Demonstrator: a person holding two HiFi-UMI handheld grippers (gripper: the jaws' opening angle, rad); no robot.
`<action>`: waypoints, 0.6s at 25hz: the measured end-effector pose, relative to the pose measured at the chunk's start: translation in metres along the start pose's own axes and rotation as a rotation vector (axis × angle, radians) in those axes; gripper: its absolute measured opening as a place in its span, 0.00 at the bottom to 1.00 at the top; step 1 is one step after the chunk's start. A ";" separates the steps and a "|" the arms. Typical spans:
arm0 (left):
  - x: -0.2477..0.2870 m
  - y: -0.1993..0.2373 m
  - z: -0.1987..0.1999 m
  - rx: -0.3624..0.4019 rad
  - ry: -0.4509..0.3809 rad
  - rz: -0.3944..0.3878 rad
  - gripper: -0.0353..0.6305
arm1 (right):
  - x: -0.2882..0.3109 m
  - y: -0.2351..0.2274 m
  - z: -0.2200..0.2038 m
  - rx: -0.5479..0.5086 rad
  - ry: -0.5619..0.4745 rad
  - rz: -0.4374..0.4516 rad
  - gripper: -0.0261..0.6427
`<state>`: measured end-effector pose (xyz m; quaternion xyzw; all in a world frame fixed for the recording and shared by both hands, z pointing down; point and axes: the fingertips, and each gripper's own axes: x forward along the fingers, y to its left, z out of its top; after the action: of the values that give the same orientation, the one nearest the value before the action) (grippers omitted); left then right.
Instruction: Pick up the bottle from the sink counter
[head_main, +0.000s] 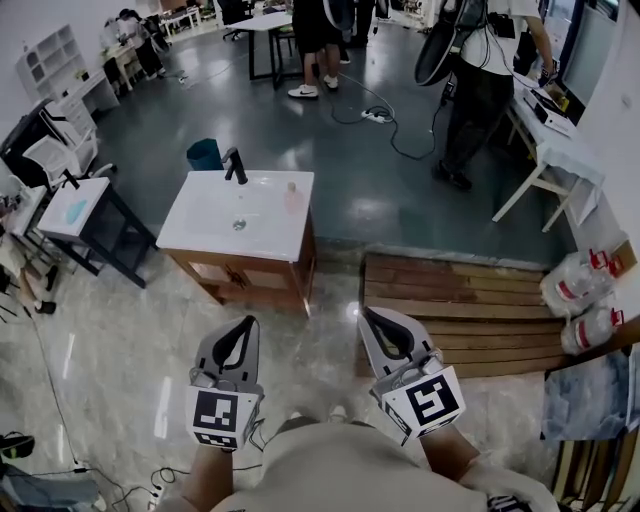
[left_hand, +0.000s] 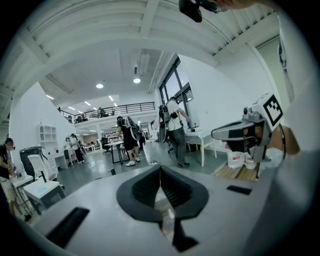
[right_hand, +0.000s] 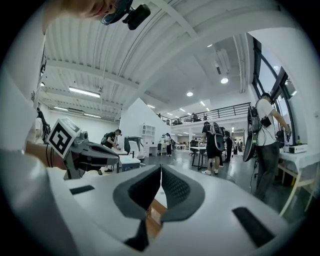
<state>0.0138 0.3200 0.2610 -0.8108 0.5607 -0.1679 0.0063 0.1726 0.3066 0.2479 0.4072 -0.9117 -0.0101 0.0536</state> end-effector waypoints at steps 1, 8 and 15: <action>0.001 -0.003 -0.001 -0.006 0.002 0.000 0.06 | -0.002 -0.002 -0.001 -0.002 -0.002 0.000 0.03; 0.011 -0.018 0.004 0.006 -0.010 0.006 0.06 | -0.006 -0.020 -0.005 -0.015 -0.008 0.002 0.03; 0.022 -0.021 0.003 0.024 0.000 0.011 0.06 | 0.002 -0.032 -0.015 -0.011 -0.003 0.014 0.03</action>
<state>0.0401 0.3071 0.2686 -0.8074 0.5633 -0.1747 0.0167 0.1965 0.2847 0.2607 0.4006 -0.9145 -0.0153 0.0544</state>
